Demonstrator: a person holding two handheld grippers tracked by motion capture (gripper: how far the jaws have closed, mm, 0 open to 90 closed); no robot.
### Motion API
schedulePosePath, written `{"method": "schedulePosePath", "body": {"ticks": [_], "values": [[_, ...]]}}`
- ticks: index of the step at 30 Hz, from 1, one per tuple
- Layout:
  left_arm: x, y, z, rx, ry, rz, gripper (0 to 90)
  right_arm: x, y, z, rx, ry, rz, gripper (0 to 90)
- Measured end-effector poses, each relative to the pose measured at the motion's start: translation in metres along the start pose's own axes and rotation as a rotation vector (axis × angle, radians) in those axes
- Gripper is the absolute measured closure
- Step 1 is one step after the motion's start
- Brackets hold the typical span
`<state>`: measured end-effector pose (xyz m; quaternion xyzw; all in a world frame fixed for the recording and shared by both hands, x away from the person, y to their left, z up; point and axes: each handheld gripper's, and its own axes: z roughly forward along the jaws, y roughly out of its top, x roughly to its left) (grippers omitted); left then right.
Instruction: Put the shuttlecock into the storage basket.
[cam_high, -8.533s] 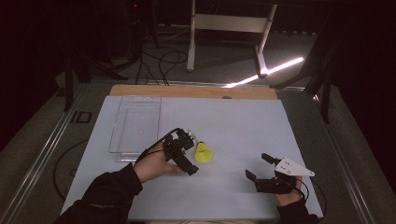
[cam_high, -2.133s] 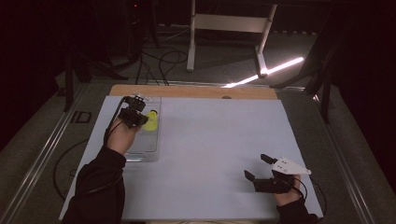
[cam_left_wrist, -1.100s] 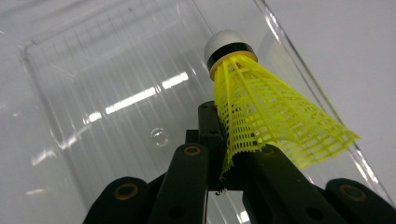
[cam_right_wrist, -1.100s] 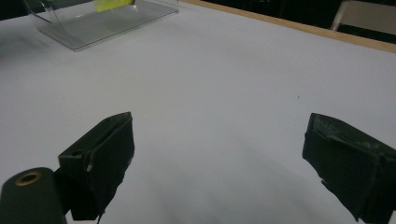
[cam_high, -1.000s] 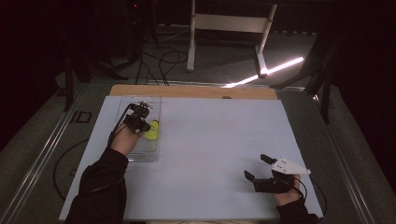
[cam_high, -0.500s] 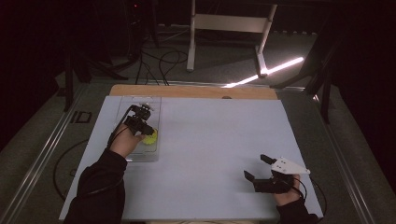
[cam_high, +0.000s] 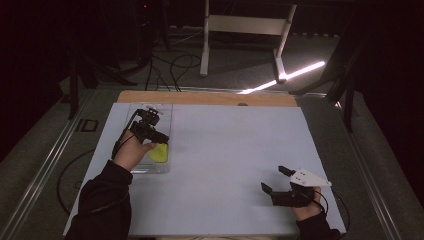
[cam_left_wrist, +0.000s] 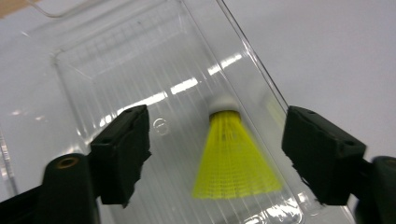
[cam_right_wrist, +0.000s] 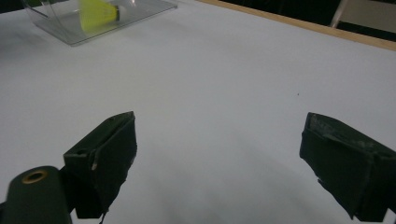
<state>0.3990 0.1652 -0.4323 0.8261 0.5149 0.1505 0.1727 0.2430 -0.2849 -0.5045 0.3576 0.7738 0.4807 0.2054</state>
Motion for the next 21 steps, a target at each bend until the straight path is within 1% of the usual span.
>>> {"method": "schedulePosePath", "body": {"ticks": [5,7,8,9,10,11,14,17,20,21], "values": [[-0.002,0.002,-0.006,-0.009,-0.001,0.005,14.8,0.000,0.000,-0.001,-0.009,-0.007,0.005,11.1],[-0.002,0.003,-0.007,-0.013,-0.012,0.005,13.3,-0.001,0.001,-0.002,-0.014,-0.009,0.008,11.1],[-0.002,0.003,-0.008,-0.013,-0.024,0.009,11.0,-0.001,0.001,-0.002,-0.014,-0.012,0.007,11.0],[-0.002,0.003,-0.008,-0.014,-0.048,0.015,8.5,-0.001,0.001,-0.002,-0.017,-0.016,0.008,11.1],[-0.002,0.003,-0.009,-0.021,-0.089,0.024,3.2,-0.001,0.001,-0.003,-0.017,-0.017,0.011,11.0],[-0.003,0.003,-0.009,-0.023,-0.101,0.028,0.7,-0.002,0.001,-0.003,-0.020,-0.022,0.010,11.0],[-0.005,0.004,-0.011,-0.039,-0.139,0.044,0.2,-0.002,0.002,-0.004,-0.027,-0.029,0.010,11.0],[-0.006,0.004,-0.012,-0.051,-0.157,0.058,0.0,-0.002,0.002,-0.005,-0.029,-0.033,0.012,11.0],[-0.011,0.005,-0.014,-0.069,-0.195,0.094,0.0,-0.002,0.002,-0.005,-0.028,-0.033,0.015,11.0],[-0.012,0.005,-0.015,-0.070,-0.199,0.099,0.0,-0.002,0.002,-0.005,-0.029,-0.032,0.012,11.0]]}}
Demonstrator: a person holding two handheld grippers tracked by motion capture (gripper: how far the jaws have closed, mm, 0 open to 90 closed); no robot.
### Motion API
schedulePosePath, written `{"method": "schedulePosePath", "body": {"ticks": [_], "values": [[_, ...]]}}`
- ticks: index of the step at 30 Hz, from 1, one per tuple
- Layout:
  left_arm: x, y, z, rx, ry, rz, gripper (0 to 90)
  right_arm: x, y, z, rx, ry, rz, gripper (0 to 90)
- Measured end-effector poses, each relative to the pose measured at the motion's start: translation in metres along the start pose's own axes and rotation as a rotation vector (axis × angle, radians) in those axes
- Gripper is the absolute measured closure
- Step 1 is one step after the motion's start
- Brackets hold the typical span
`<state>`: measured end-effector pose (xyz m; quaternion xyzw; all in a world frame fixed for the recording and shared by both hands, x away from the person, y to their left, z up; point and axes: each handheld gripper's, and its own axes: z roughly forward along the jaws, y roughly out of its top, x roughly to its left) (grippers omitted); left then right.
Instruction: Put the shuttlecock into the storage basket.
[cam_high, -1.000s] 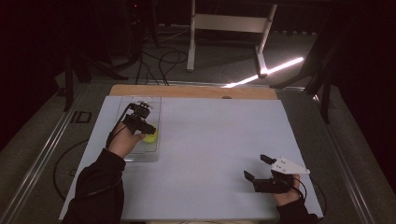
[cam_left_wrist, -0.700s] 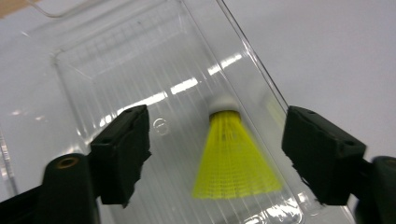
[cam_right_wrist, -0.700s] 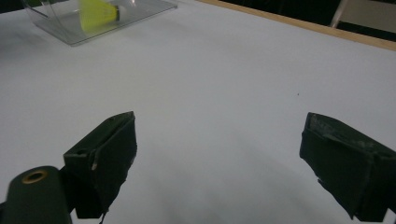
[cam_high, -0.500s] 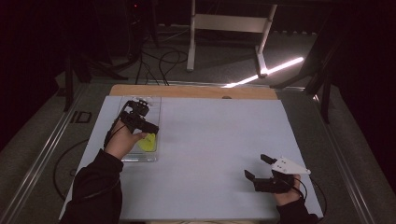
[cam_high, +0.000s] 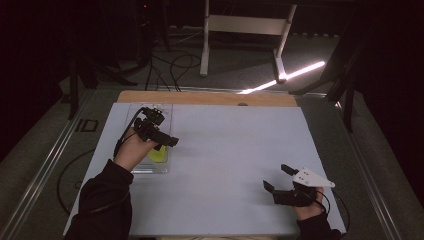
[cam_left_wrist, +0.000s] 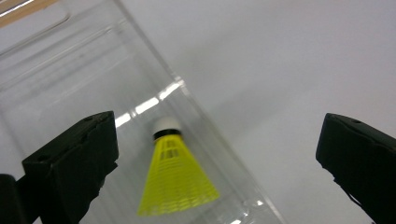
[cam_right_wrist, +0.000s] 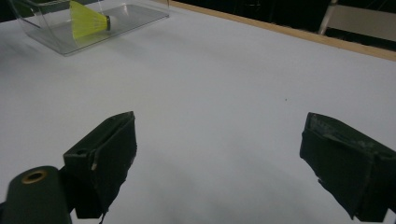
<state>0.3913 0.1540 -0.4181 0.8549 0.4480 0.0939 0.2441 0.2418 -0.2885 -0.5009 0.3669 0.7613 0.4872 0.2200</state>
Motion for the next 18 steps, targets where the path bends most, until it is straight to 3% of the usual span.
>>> {"method": "schedulePosePath", "body": {"ticks": [2,3,12,18], "values": [[-0.003,0.001,0.000,-0.002,-0.009,0.015,0.0,0.000,0.000,0.000,0.001,0.001,0.000,11.0],[-0.006,0.002,-0.001,-0.009,-0.035,0.042,0.0,0.000,0.000,0.000,0.000,0.004,0.000,11.0],[-0.028,0.005,-0.004,-0.058,-0.063,0.142,0.0,0.001,0.000,0.001,0.006,0.012,-0.001,11.0],[-0.041,0.009,-0.002,-0.073,-0.137,0.187,0.0,0.001,0.000,0.001,0.008,0.015,-0.003,11.0]]}}
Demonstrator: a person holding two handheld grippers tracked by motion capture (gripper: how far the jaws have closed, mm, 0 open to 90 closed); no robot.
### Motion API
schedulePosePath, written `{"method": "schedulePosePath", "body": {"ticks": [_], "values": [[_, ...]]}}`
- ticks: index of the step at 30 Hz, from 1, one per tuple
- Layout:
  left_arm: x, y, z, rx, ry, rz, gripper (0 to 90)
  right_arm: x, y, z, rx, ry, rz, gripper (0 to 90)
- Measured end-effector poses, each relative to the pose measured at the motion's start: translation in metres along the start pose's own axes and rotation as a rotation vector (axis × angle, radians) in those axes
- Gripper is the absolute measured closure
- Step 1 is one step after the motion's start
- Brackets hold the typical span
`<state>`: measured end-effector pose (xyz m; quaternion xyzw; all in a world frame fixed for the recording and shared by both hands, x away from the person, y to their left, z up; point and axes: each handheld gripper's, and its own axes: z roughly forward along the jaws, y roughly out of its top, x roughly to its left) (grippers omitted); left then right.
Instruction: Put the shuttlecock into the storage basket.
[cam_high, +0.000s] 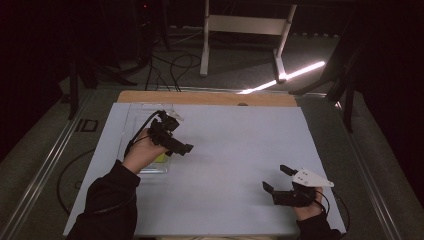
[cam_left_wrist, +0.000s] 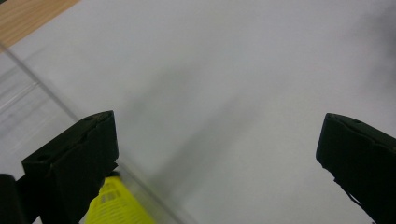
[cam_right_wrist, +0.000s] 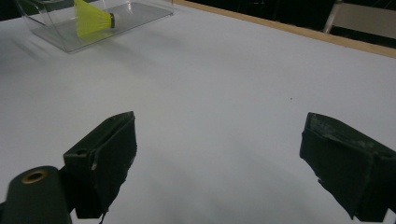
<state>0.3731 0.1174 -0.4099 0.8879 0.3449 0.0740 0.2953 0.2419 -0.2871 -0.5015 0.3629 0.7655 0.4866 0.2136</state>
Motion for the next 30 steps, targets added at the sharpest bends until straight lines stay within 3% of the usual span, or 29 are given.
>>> {"method": "schedulePosePath", "body": {"ticks": [4,15,22,30], "values": [[-0.007,0.001,0.006,0.008,-0.042,0.031,0.0,0.000,0.000,0.001,0.003,0.001,0.002,11.1],[-0.029,-0.001,0.015,0.001,-0.100,0.088,0.0,0.001,0.000,0.001,0.004,0.009,0.000,11.1],[-0.039,-0.010,0.022,-0.023,-0.164,0.116,0.0,0.001,0.000,0.001,0.004,0.010,-0.005,11.1],[-0.049,-0.023,0.029,-0.028,-0.210,0.152,0.0,0.001,0.001,0.001,0.006,0.009,-0.007,11.0]]}}
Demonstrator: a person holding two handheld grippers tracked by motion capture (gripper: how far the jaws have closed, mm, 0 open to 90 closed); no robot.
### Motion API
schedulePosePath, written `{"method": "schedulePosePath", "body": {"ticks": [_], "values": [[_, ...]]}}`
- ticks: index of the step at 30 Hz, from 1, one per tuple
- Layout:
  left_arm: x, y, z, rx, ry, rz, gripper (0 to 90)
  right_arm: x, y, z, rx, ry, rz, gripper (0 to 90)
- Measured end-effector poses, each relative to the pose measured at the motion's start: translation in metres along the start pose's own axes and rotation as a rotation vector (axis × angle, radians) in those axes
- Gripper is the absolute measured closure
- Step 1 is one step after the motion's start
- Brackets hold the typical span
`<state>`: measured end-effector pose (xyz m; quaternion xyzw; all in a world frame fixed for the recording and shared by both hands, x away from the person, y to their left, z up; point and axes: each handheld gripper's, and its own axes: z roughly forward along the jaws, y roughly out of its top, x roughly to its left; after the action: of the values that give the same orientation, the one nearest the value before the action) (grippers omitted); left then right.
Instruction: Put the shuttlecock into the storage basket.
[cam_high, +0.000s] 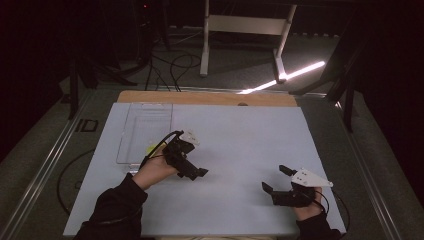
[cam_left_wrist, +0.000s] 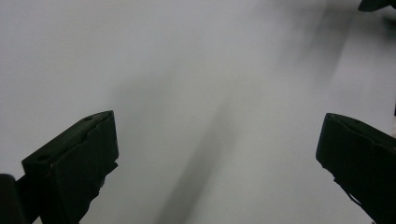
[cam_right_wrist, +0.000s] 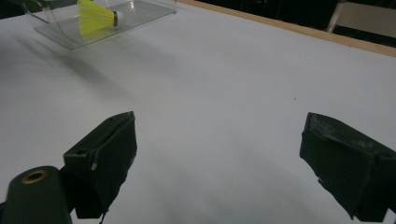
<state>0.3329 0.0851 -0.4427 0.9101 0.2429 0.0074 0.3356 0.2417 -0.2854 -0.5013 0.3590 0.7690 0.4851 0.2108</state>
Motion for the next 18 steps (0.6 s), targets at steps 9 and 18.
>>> {"method": "schedulePosePath", "body": {"ticks": [9,18], "values": [[-0.011,-0.020,0.008,0.002,-0.029,0.026,0.0,0.001,0.001,-0.001,-0.002,0.000,-0.002,11.1],[-0.016,-0.042,0.010,-0.020,-0.070,0.027,0.0,0.001,0.001,0.000,0.001,0.003,-0.008,11.1]]}}
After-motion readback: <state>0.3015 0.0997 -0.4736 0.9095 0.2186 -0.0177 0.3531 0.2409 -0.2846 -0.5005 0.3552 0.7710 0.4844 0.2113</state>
